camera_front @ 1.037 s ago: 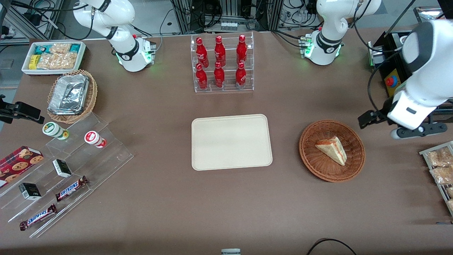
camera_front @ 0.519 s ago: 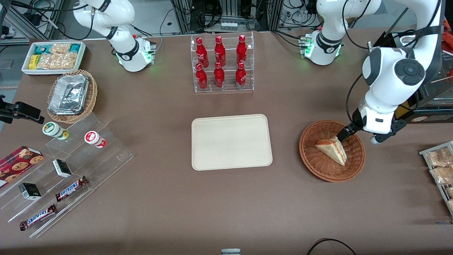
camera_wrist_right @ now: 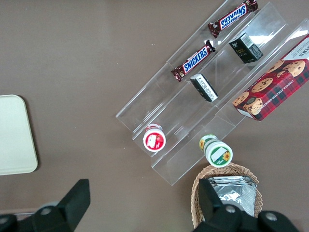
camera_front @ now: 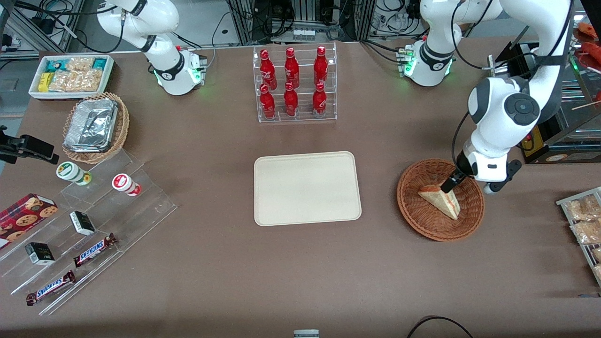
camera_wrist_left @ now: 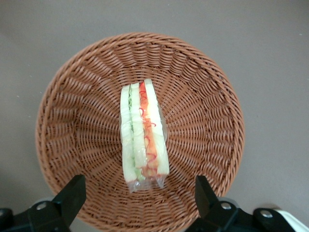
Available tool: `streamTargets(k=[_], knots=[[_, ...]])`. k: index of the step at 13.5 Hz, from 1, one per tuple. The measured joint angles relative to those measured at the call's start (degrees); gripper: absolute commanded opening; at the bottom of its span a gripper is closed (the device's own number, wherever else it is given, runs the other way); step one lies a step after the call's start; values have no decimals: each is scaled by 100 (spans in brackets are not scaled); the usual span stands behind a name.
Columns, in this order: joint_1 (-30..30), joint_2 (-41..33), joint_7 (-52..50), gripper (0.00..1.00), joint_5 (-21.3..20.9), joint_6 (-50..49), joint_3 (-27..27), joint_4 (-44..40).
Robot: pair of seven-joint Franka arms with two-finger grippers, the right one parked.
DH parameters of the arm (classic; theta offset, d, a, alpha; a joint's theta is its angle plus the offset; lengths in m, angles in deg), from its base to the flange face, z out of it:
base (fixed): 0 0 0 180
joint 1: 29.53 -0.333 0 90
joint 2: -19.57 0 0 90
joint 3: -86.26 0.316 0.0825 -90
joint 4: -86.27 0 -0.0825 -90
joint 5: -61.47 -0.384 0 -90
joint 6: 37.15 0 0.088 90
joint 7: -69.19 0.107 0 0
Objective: Place sandwich from basket to tray
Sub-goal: 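Lower the open left gripper around the sandwich in the basket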
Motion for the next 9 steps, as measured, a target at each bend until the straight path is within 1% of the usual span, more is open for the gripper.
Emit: streamTargets(k=[3,6,7,8,9], knots=[[0,378,-223,100,0,404,0,4],[0,683,-278,100,0,558,0,3],[0,765,-280,88,0,585,0,3],[0,841,-284,46,0,646,0,3],[0,900,-292,8,0,694,0,2]])
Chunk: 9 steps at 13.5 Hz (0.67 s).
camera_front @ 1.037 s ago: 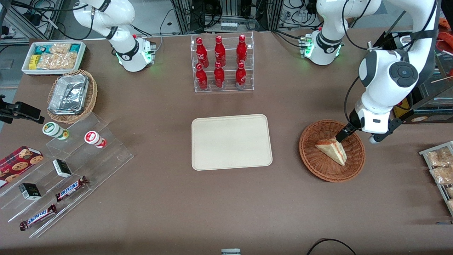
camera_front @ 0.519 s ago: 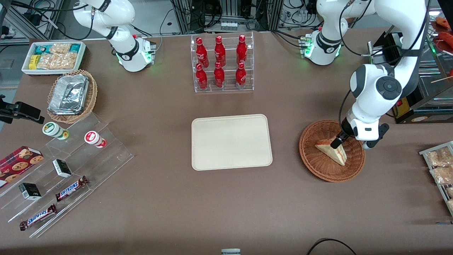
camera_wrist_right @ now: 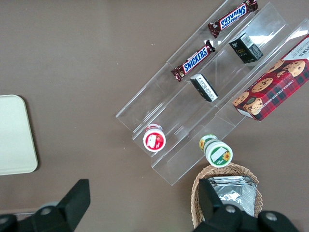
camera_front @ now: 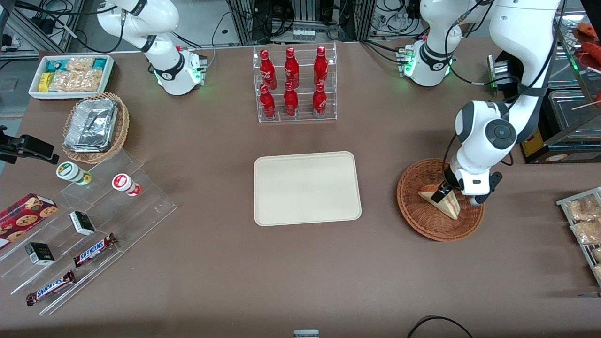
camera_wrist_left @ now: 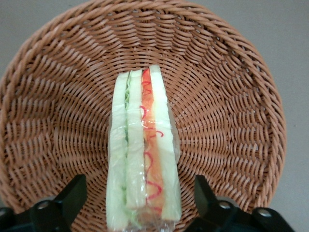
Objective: Place sandwich from basket to tray
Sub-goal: 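Lower the open left gripper around the sandwich in the basket, then close the left gripper on the wrapped sandwich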
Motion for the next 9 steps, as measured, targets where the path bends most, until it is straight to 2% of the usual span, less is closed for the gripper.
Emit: streamTargets(k=[1,6,9], knots=[[0,33,-14,0,0,19,0,-2],[0,5,-32,0,-8,-151,0,-181],[-1,-249,-27,0,-438,-1660,-110,-905]])
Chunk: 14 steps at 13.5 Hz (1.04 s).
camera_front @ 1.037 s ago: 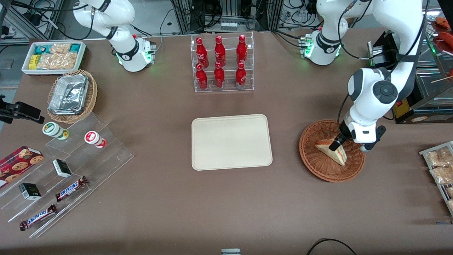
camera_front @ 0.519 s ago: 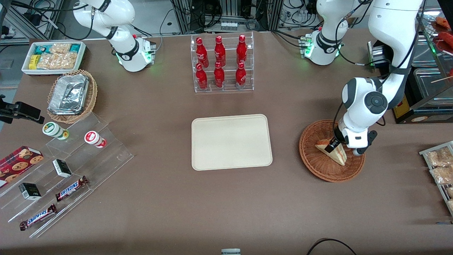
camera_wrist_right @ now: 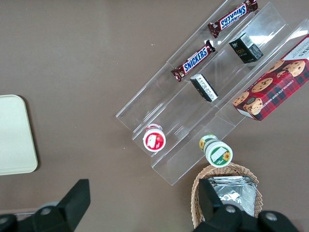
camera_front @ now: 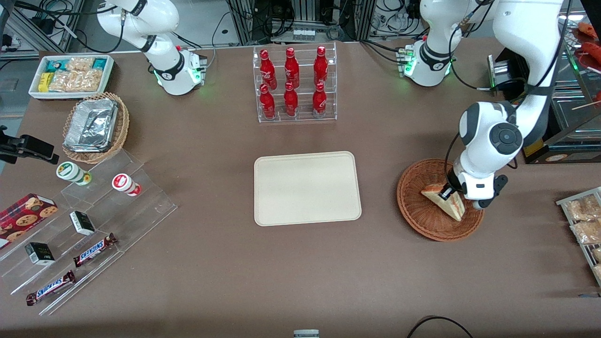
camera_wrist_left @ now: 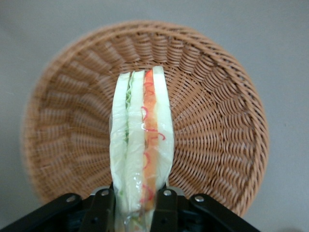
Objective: Place sandwich from basket to tray
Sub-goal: 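Close the left gripper on the wrapped sandwich, then lift the sandwich and carry it over the cream tray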
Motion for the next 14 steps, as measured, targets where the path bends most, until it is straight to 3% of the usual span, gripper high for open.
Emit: streamTargets(k=[3,6,9,14], knots=[[12,-273,0,0,-113,-1528,-473,-1037],[31,-294,-3,0,-116,-2289,-1181,-1877],[155,-181,-9,0,-118,-2378,-1926,-2158],[1354,717,-34,0,-136,-1980,-2090,-2549]])
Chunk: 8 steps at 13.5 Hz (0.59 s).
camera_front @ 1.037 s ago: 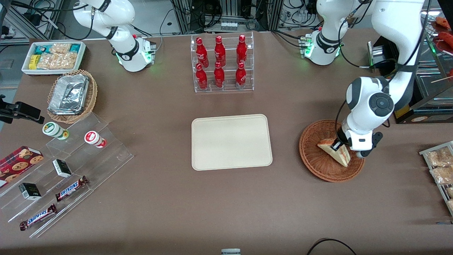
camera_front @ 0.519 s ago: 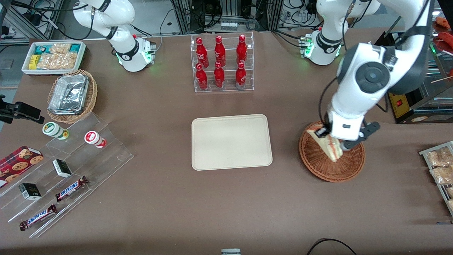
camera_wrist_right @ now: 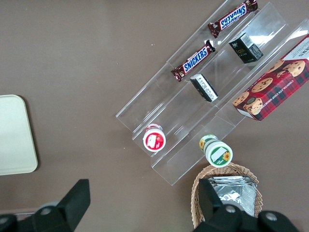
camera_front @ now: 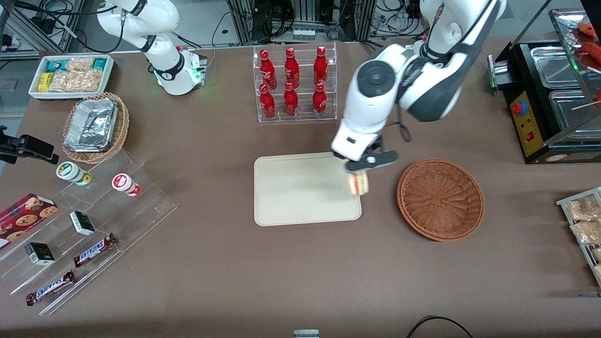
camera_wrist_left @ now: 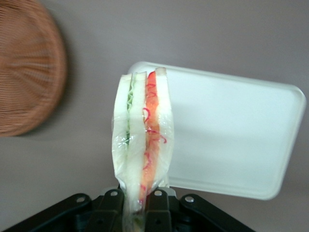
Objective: Place sandwich from basket to tray
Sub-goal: 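Lift the sandwich and carry it over the cream tray, then lower the sandwich onto the tray and open the left gripper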
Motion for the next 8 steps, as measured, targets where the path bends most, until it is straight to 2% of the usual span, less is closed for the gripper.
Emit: streamTargets(k=[1,4,8], knots=[[211,273,-1,0,-54,173,3,-114],[665,1036,-76,0,-580,391,7,-492],[941,1839,-150,0,-732,817,36,-953]])
